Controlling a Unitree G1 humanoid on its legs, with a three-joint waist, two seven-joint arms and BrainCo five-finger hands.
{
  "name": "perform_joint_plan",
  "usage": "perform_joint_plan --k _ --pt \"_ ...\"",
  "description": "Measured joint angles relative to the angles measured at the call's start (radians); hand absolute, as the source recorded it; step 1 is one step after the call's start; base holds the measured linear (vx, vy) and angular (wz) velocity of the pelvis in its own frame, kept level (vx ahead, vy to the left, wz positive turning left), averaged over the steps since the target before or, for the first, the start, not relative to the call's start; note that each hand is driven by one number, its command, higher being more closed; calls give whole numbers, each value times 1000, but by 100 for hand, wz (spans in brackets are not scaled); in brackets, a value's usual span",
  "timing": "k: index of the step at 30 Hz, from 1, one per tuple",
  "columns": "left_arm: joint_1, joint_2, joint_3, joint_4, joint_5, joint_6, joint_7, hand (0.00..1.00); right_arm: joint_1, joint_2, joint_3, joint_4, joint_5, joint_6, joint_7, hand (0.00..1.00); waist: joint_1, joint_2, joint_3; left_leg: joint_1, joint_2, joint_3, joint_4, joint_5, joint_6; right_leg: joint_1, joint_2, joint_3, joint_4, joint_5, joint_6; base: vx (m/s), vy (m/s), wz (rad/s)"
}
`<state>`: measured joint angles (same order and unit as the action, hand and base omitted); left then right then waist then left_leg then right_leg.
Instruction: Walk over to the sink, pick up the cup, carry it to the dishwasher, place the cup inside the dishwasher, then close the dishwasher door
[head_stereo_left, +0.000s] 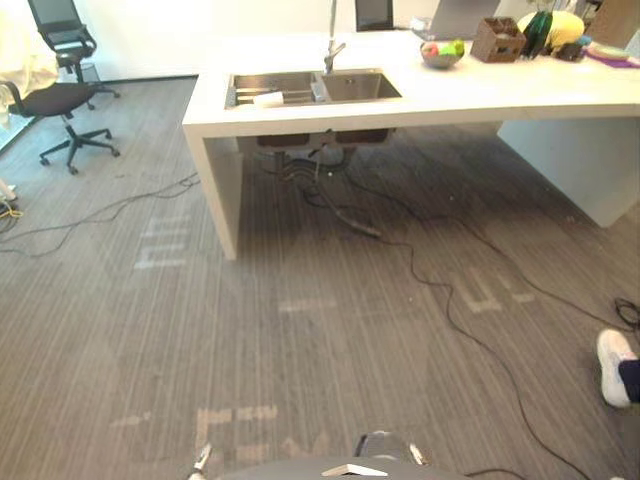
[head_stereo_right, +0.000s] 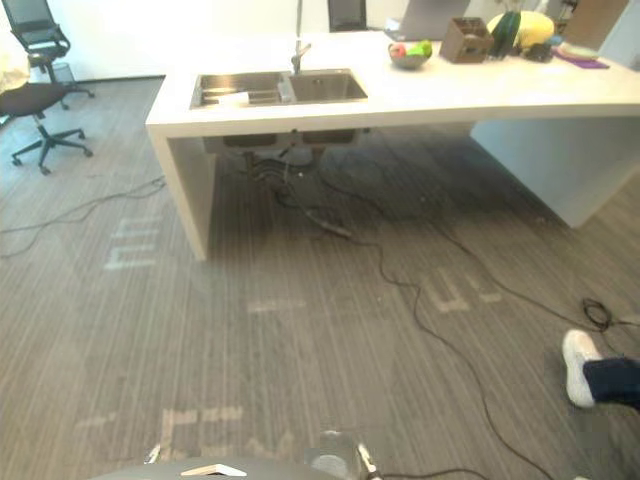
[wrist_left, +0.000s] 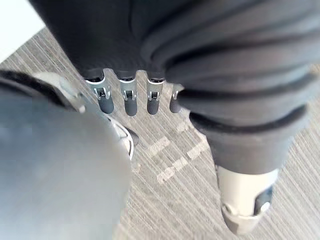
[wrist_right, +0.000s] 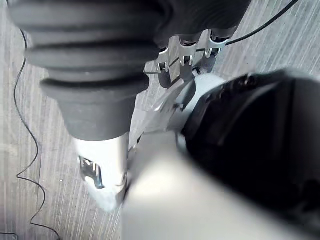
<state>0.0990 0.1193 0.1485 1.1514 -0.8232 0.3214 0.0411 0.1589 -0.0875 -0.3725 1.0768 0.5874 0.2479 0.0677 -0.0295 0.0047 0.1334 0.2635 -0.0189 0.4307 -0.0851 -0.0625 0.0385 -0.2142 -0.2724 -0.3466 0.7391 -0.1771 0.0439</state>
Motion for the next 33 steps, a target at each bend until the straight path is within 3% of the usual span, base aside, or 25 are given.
perform_joint_plan --k 2,4,6,7,8,9,10,11,12,13,14,16,18,19,20,21,23,25,27,29,30,31,32,33 --pt "-10 13 -46 -2 7 -24 -1 0 23 14 8 -1 8 -11 -13 0 -10 -6 6 17 15 -27 0 -10 -8 -7 18 -21 -133 11 9 204 -89 49" --pt "-18 20 -83 -43 38 -44 -1 0 42 30 9 -11 32 -39 -15 0 -9 -14 18 22 23 -50 0 -18 -20 -13 39 -23 -343 89 11 280 -134 48" --pt "-24 1 -95 -222 67 -71 -34 0 74 57 28 -44 57 -64 -27 0 -4 -33 47 38 32 -73 8 -38 -52 -7 55 -13 -591 209 20 312 -192 51" --pt "-35 -7 -95 -267 70 -71 -48 0 77 67 40 -47 65 -69 -30 0 -4 -54 58 37 33 -77 27 -50 -65 2 52 -11 -623 215 22 306 -266 50" --pt "-53 -15 -114 -339 74 -71 -78 0 96 91 54 -52 85 -69 -34 0 2 -100 75 46 31 -78 86 -91 -99 20 38 10 -643 227 16 328 -293 30" --pt "-66 -44 -137 -371 83 -70 -103 0 106 96 55 -78 96 -71 -34 0 3 -99 77 63 63 -74 132 -129 -121 23 42 3 -578 276 18 346 -283 13" --pt "-61 -60 -160 -385 85 -68 -117 0 115 94 55 -87 96 -78 -34 0 1 -84 75 69 84 -71 151 -148 -128 18 53 4 -544 275 17 406 -241 -8" --pt "-57 -89 -203 -418 93 -68 -141 0 122 82 55 -111 96 -83 -34 0 -8 -55 67 74 124 -70 188 -190 -147 3 76 3 -476 260 -10 426 -216 -12" --pt "-56 -105 -231 -443 99 -68 -154 0 128 75 55 -124 102 -89 -34 0 -10 -36 63 74 146 -70 210 -215 -147 -12 91 3 -426 234 -48 424 -211 -13" --pt "-55 -115 -246 -462 100 -68 -165 0 127 68 54 -127 119 -95 -35 0 -11 -20 58 74 163 -71 224 -235 -134 -33 99 2 -366 189 -61 494 -223 -7" --pt "-50 -119 -256 -483 100 -68 -177 0 126 65 54 -141 131 -97 -38 0 -14 -8 52 71 177 -72 262 -230 -128 -53 99 -4 -300 127 -64 491 -235 -7" --pt "-34 -121 -264 -512 101 -70 -177 0 118 64 51 -152 133 -95 -62 0 -14 -9 50 8 205 -83 450 -194 -118 -31 90 -10 -271 82 -61 429 -227 0" --pt "12 -123 -270 -539 101 -73 -178 0 111 41 56 -160 133 -96 -71 0 -21 27 32 -117 269 -149 749 -56 -149 47 108 -27 -314 53 -49 330 -122 6" --pt "29 -130 -276 -544 100 -87 -180 0 109 21 66 -159 131 -96 -71 0 -17 50 18 -171 304 -175 862 53 -180 86 126 -24 -352 44 -57 328 -29 -6" --pt "42 -128 -281 -551 100 -106 -181 0 103 -3 94 -159 129 -98 -72 0 -14 65 8 -227 338 -193 972 144 -185 128 146 -23 -398 41 -63 433 13 -8" --pt "39 -131 -294 -566 98 -133 -183 0 84 -25 114 -157 120 -100 -73 0 -10 83 4 -312 365 -196 1137 114 -159 182 159 -22 -440 39 -66 443 24 -1" --pt "38 -129 -308 -618 80 -170 -184 0 48 -48 130 -150 123 -98 -76 0 -4 81 7 -420 337 -205 1240 17 -125 261 157 -20 -502 39 -66 447 33 -6" --pt "41 -116 -311 -713 38 -194 -187 0 -29 -56 143 -116 126 -95 -80 0 31 72 13 -498 276 -173 1085 -69 -112 328 150 18 -567 39 -59 414 98 -60" --pt "43 -88 -331 -801 25 -197 -187 0 -74 -56 177 -120 121 -94 -74 0 44 59 21 -501 229 -129 841 -80 -105 356 128 51 -583 31 -31 274 123 -67" --pt "44 -85 -349 -914 -2 -216 -187 0 -91 -69 207 -125 112 -92 -61 0 51 55 27 -467 134 -142 419 11 -121 382 84 91 -579 1 23 398 246 -64" --pt "50 -104 -349 -970 -10 -224 -182 0 -86 -89 206 -128 112 -92 -55 0 67 98 30 -420 133 -171 179 107 -161 404 107 119 -578 -20 59 389 281 -63" --pt "51 -115 -348 -992 -19 -227 -179 0 -83 -98 206 -130 111 -91 -55 0 66 131 35 -401 162 -177 131 185 -148 425 134 125 -574 -33 82 415 304 -55" --pt "30 -113 -338 -994 -28 -229 -173 0 -82 -89 205 -125 111 -91 -57 0 61 113 51 -375 145 -146 154 268 -52 467 109 128 -571 -49 100 382 268 -28" --pt "25 -89 -322 -1016 -29 -229 -160 0 -78 -69 205 -125 115 -85 -55 0 68 68 56 -369 112 -115 167 236 -52 475 67 108 -570 -59 101 358 220 -22"
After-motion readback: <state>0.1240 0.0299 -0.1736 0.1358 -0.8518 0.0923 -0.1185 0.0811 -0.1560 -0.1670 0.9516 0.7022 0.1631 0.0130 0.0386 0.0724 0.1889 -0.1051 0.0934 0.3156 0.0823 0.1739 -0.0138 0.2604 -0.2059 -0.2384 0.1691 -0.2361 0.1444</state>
